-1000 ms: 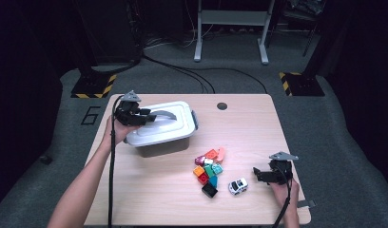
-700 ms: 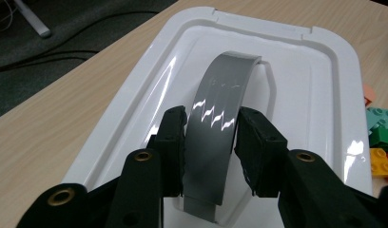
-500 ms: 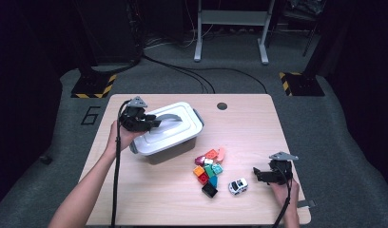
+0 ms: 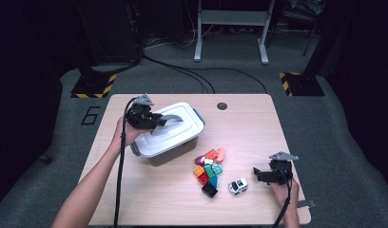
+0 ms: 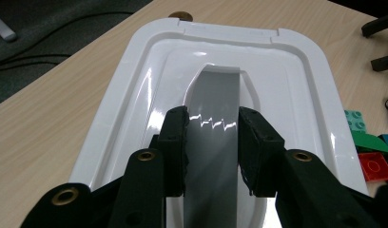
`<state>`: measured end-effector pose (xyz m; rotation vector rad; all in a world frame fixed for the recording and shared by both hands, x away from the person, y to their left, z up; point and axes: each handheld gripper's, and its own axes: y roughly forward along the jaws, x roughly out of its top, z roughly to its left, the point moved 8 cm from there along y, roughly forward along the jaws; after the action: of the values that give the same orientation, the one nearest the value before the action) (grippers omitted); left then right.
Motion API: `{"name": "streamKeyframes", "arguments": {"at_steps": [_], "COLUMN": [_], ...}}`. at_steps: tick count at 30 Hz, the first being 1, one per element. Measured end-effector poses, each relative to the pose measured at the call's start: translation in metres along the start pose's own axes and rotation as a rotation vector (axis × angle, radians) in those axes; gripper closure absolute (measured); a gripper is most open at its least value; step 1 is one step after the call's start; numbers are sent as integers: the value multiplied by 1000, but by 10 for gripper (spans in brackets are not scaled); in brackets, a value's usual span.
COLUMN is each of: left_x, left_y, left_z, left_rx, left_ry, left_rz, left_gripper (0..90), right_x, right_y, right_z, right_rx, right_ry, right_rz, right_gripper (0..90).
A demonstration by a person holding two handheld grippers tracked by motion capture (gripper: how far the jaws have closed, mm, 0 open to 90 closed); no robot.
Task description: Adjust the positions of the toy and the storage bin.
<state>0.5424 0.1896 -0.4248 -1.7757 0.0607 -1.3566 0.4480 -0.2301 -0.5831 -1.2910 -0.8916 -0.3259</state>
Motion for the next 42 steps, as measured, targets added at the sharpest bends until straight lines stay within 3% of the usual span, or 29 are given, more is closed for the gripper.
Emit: {"name": "streamKeyframes", "arguments": {"at_steps": [5, 9, 13, 18, 19, 20, 24, 25, 26, 39, 42], "left_x": [0, 2, 3, 5, 6, 9, 13, 14, 15, 21, 22], "left_y": [0, 2, 4, 5, 6, 8, 13, 15, 16, 24, 25], "left_z": [-8, -15, -20, -25, -25, -26, -26, -26, -26, -34, -36], "left_rx": [17, 37, 63, 80, 87, 82, 72, 83, 81, 127, 140], "left_ry": [-28, -95, -124, -116, -102, -71, -47, -57, -58, -141, -140], "left_rz": [6, 7, 4, 23, 31, 44, 47, 44, 34, 27, 28], "left_gripper": [663, 663, 663, 647, 647, 563, 578, 654, 660, 666, 667], "right_x": [0, 0, 0, 0, 0, 0, 0, 0, 0, 0, 0], "right_y": [0, 0, 0, 0, 0, 0, 0, 0, 0, 0, 0], "right_z": [0, 0, 0, 0, 0, 0, 0, 0, 0, 0, 0], "right_rx": [0, 0, 0, -1, -2, -2, -2, -2, -2, -2, -3], "right_ry": [0, 0, 1, 0, 0, 0, 0, 0, 0, 0, 0], "right_rz": [0, 0, 0, 0, -1, 0, -1, -1, -1, -1, 0], "right_gripper": [52, 53, 53, 55, 55, 55, 56, 56, 56, 56, 57]}}
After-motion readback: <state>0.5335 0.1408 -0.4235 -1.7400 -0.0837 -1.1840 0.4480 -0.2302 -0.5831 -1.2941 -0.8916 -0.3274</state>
